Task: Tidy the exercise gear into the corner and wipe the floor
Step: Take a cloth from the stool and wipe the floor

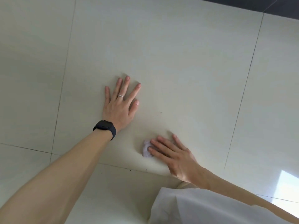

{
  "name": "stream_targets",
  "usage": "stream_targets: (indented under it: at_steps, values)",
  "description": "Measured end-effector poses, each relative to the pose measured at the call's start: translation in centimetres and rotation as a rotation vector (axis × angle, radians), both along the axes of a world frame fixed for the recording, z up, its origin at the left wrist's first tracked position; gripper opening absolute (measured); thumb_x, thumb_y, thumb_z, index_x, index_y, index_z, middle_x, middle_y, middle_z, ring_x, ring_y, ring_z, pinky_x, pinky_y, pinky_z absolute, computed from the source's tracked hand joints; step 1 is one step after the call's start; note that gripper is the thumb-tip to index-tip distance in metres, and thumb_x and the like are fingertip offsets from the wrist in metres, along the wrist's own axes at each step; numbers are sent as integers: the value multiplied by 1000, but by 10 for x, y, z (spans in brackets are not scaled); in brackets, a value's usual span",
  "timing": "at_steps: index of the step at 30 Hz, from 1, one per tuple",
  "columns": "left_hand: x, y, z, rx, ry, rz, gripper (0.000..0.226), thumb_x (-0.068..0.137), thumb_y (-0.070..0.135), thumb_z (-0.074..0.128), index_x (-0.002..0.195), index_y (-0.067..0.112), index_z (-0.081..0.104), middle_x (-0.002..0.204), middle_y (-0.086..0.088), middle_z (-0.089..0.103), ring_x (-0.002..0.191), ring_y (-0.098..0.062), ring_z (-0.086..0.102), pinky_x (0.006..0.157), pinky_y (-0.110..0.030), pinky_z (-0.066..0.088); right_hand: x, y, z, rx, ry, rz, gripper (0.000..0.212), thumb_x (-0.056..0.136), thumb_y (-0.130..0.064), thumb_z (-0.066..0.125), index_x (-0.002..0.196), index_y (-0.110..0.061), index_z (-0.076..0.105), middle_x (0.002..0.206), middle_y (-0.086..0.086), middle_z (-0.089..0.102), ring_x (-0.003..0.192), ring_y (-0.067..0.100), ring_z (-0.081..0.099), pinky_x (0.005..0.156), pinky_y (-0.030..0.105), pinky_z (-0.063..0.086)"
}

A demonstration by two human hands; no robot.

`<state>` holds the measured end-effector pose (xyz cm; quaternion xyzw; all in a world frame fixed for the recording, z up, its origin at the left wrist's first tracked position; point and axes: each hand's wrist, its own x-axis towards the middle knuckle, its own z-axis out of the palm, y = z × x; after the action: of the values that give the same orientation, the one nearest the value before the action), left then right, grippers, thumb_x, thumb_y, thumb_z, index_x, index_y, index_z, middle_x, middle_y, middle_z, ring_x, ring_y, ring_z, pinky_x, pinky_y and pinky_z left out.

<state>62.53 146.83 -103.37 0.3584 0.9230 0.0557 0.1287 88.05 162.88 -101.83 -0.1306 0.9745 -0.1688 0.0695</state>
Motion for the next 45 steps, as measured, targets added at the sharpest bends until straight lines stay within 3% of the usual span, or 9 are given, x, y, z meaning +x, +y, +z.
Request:
stream_targets:
  at_steps: [3,7,11,14,21,28,34,40,45]
  values:
    - [2,0,-1,3,1,11,55,103,42,31,156,36,23,167,-2,8,154,-26,6,117,-64,9,8,24,-4,83,23,215,80,82,-7,50,157,-27,27,164,-4,22,153,18,17,120,53,19]
    - [5,2,-2,1,-24,35,54,103,43,26,156,38,21,167,-1,8,154,-25,6,119,-62,7,7,41,3,110,-54,-446,96,74,10,62,155,-28,29,163,-4,25,152,21,19,121,56,16]
    - [6,1,0,-10,-9,29,54,103,43,27,156,38,21,167,-1,8,154,-25,8,118,-63,9,44,22,6,87,-43,196,71,92,-22,59,156,-31,29,165,-4,21,153,22,15,120,58,16]
    - [5,1,1,-11,-37,31,55,102,43,28,157,38,20,167,-1,7,154,-26,7,118,-63,8,12,41,2,95,-64,385,66,93,-16,38,156,-34,28,166,-6,17,154,20,10,122,55,7]
    - [5,2,4,-33,-70,32,55,102,44,25,156,40,18,168,1,4,154,-25,6,118,-63,10,-109,31,3,-4,-53,-759,79,85,0,41,158,-26,24,166,-1,16,154,21,4,122,57,2]
    - [-7,-7,13,-68,-100,120,56,100,44,24,155,46,13,167,7,-1,154,-30,3,114,-69,10,-102,29,-11,72,44,150,80,82,-15,43,157,-26,19,164,-2,22,153,18,15,120,54,11]
    - [-52,6,22,-98,-110,139,56,101,53,19,155,49,5,166,10,-13,153,-30,-6,111,-73,6,-214,111,-2,-9,-112,-893,80,88,-3,39,159,-27,12,167,-2,7,154,20,-1,121,61,0]
    - [-101,40,32,-160,-169,230,60,98,62,16,149,55,-16,161,12,-30,151,-23,-22,115,-69,-2,-209,85,-2,48,-85,-301,73,90,-16,33,159,-31,15,166,-7,8,153,15,2,122,58,8]
    - [-146,45,31,-211,-196,228,64,92,73,11,145,58,-23,158,11,-36,149,-24,-27,114,-70,-4,-266,157,-2,34,-105,-910,68,95,-13,30,159,-26,13,167,-3,8,154,18,1,120,60,-3]
